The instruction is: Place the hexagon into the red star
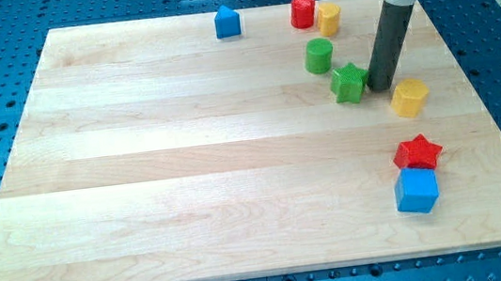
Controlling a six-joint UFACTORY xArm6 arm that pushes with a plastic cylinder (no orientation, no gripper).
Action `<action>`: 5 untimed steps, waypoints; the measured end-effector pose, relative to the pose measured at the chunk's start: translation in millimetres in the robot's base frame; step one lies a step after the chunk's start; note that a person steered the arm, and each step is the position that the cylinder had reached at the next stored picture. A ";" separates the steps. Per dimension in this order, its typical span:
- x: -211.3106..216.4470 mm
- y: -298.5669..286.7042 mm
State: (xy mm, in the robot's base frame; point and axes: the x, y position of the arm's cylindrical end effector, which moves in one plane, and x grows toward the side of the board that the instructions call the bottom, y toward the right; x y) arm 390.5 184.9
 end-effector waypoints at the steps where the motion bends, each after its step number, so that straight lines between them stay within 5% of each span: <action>1: -22.0 28.1; 2: -22.0 57.3; 4: 53.0 -15.0; 5: 40.5 -27.8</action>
State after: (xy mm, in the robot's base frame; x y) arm 431.0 157.1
